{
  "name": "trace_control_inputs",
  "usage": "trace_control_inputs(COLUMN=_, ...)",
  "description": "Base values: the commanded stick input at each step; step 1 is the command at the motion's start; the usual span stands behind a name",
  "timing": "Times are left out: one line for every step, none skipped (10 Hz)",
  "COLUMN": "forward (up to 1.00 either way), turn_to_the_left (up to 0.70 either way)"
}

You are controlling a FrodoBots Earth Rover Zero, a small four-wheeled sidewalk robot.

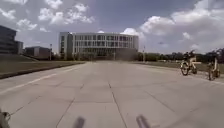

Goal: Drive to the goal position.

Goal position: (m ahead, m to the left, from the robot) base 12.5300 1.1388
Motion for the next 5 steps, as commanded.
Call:
trace_control_inputs(forward=0.70, turn_to_the_left=0.00)
trace_control_inputs(forward=0.70, turn_to_the_left=0.00)
trace_control_inputs(forward=0.70, turn_to_the_left=0.00)
trace_control_inputs(forward=0.70, turn_to_the_left=0.00)
trace_control_inputs(forward=0.70, turn_to_the_left=0.00)
